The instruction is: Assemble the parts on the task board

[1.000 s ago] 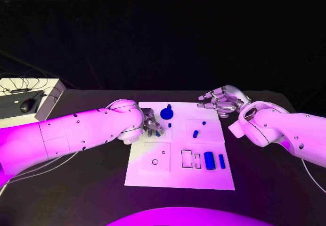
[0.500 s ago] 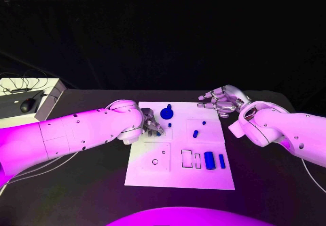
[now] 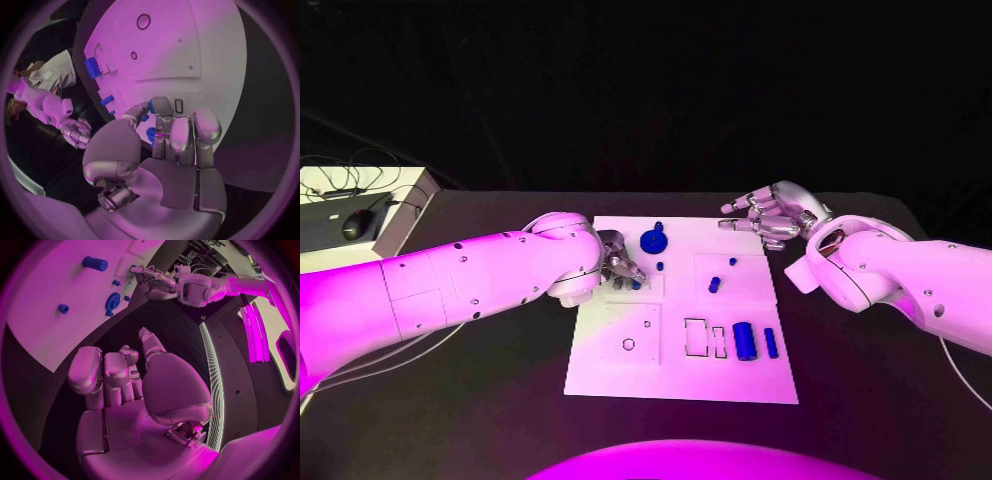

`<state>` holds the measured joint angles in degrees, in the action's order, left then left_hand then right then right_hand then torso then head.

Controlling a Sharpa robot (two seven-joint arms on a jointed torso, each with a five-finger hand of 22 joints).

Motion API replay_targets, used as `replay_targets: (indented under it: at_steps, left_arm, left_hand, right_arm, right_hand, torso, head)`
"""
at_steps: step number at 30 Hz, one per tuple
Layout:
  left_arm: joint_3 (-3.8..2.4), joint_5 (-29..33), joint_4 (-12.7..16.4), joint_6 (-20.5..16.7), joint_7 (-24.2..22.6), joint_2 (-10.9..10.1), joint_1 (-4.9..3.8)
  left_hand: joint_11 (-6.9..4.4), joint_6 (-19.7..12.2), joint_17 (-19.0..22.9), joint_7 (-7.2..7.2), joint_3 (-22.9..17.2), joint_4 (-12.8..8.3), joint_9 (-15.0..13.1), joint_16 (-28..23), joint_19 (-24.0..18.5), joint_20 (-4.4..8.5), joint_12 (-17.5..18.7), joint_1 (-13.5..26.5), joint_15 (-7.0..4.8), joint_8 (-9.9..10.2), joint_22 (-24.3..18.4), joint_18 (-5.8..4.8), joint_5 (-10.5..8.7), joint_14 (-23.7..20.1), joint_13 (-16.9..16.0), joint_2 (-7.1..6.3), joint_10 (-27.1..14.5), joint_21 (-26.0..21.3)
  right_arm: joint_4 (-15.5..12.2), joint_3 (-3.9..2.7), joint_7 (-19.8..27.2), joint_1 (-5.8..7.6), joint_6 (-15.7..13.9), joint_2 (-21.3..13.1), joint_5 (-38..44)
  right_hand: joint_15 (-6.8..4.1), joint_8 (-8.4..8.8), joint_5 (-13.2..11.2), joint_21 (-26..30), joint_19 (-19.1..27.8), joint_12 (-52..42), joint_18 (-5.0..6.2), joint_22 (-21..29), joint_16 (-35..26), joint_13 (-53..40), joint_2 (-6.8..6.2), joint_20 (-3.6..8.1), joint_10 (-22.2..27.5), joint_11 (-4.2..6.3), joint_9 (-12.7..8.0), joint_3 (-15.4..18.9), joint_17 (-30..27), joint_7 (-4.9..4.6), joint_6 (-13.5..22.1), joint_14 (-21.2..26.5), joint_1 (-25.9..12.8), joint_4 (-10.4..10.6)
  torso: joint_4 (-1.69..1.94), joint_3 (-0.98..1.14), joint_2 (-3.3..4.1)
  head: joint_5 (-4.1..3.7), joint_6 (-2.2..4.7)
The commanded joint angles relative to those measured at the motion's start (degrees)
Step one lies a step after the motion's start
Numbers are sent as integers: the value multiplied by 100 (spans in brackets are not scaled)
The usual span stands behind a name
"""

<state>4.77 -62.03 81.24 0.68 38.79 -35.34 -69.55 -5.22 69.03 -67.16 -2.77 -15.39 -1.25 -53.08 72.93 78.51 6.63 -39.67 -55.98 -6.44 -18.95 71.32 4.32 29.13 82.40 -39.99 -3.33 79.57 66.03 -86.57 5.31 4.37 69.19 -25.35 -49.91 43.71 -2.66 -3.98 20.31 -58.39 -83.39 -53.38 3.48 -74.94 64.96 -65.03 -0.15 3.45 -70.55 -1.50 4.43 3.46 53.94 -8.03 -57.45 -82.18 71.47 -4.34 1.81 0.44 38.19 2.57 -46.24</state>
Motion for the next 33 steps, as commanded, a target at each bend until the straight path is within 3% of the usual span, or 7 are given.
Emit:
replay_targets:
  at_steps: [1, 6, 10, 23, 30, 31, 33]
  left_arm:
    - [-6, -21, 23, 65, -17, -11, 13]
    - [-28, -22, 70, 70, -30, -37, 14]
    - [-44, -21, 120, 58, -34, -71, 15]
    - [-177, 14, 213, 25, -59, -149, 20]
    - [-313, 107, 293, 35, -88, -215, 26]
    - [-345, 119, 307, 25, -95, -232, 26]
    - [-433, 153, 323, 1, -114, -263, 27]
  left_hand:
    - [-3, 8, -8, -7, 85, 66, 21, 40, 46, -1, -29, -4, -4, 14, 8, -73, -8, 20, 11, -155, -31, -28]
    - [-4, 30, -19, -12, 247, 326, 22, 46, 49, -1, -39, -64, -4, 3, 19, -74, -6, 23, 14, -282, -30, -30]
    - [-4, 31, -25, -8, 344, 446, 19, 48, 51, 0, -45, -146, -6, -2, 29, -73, -10, 21, 18, -290, -29, -31]
    - [-4, 32, -38, -6, 530, 576, 9, 56, 58, -5, -60, -200, -8, -18, 43, -66, -12, 24, 21, -284, -30, -35]
    - [-6, 28, -43, -10, 930, 630, -3, 57, 63, -3, -74, -241, -5, -36, 59, -62, -12, 24, 23, -148, -26, -38]
    - [2, 17, -36, -2, 1126, 614, -13, 50, 66, -7, -72, -253, -6, -44, 62, -60, -9, 21, 25, -44, -36, -39]
    - [6, 7, -27, 3, 1248, 604, -11, 42, 67, -10, -71, -286, -7, -44, 67, -55, -7, 21, 25, 19, -55, -40]
  right_arm:
    - [2, -3, 35, -7, 45, -4, 35]
    - [10, -3, 35, -11, 42, -4, 35]
    - [14, -3, 36, -16, 40, -1, 35]
    - [16, -3, 36, -29, 37, -3, 35]
    - [20, -3, 40, -37, 35, -3, 35]
    - [20, -3, 40, -38, 34, -4, 35]
    - [20, -3, 41, -40, 31, -4, 35]
  right_hand:
    - [-18, -10, 21, 33, 34, 22, 101, -758, -19, 6, -18, 8, 33, -3, 9, 6, -6, -42, -7, -12, -42, -27]
    - [-18, -10, 21, 33, 34, 22, 101, -758, -19, 6, -18, 8, 33, -3, 9, 6, -6, -42, -7, -12, -42, -27]
    - [-18, -10, 21, 33, 34, 22, 101, -758, -19, 6, -18, 8, 33, -3, 9, 6, -6, -42, -7, -12, -42, -27]
    - [-18, -10, 21, 33, 34, 22, 101, -758, -19, 6, -18, 8, 33, -3, 9, 6, -6, -42, -7, -12, -42, -27]
    - [-18, -12, 23, 40, 33, 18, 101, -757, -21, 6, -6, 8, 30, -2, 10, 4, -7, -41, -8, -14, -47, -32]
    - [-18, -12, 23, 40, 33, 18, 101, -757, -21, 6, -6, 8, 30, -2, 10, 4, -7, -41, -8, -14, -47, -32]
    - [-18, -12, 23, 40, 33, 18, 101, -757, -21, 6, -6, 8, 30, -2, 10, 4, -7, -41, -8, -14, -47, -32]
  torso:
    - [0, -4, -3]
    - [1, -3, -5]
    - [1, -5, -5]
    - [5, -12, 2]
    - [1, -8, -4]
    - [1, -6, -3]
    - [1, -5, -1]
  head:
    - [4, 6]
    - [-7, 7]
    - [-9, 6]
    - [-3, 12]
    - [6, 9]
    - [3, 10]
    - [4, 17]
